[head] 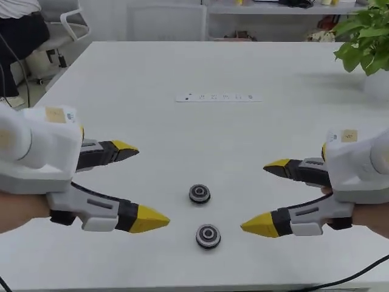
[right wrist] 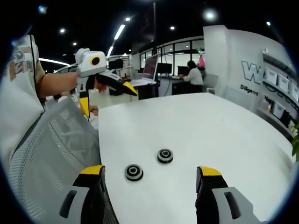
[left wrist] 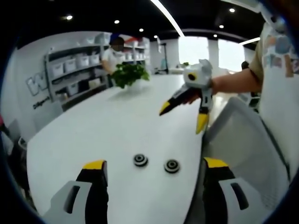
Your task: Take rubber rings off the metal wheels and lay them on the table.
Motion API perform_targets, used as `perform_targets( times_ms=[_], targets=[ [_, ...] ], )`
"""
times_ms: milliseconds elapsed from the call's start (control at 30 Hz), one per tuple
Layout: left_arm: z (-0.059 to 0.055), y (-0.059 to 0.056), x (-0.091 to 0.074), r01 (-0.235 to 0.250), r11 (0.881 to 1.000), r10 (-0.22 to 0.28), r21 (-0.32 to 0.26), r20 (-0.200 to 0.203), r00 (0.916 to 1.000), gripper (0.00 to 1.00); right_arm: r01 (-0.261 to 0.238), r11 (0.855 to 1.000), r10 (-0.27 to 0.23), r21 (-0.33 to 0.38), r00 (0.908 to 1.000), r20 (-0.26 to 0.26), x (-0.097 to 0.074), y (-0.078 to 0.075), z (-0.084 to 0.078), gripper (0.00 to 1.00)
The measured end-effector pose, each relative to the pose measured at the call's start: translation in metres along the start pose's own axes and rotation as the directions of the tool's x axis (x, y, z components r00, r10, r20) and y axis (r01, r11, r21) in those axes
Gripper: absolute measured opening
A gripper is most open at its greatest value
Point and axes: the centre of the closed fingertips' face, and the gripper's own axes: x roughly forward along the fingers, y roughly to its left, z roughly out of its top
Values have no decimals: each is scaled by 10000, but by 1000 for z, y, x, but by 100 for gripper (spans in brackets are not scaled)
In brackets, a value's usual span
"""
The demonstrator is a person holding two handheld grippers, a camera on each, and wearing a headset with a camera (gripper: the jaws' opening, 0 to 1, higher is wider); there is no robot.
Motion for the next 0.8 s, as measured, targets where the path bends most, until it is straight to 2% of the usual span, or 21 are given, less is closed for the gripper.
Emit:
perform_targets(
  times_ms=[433, 800],
  targets=[
    [-13, 3, 18, 348, 9992, -350, -182, -148, 9993, 81, -452, 9988, 453, 167, 9990, -64, 18, 2, -12, 74],
    [-25, -6, 33, 766, 9967, -776, -282, -363, 9963, 77, -734, 9964, 745, 414, 9969, -267, 26, 9, -22, 72]
  ],
)
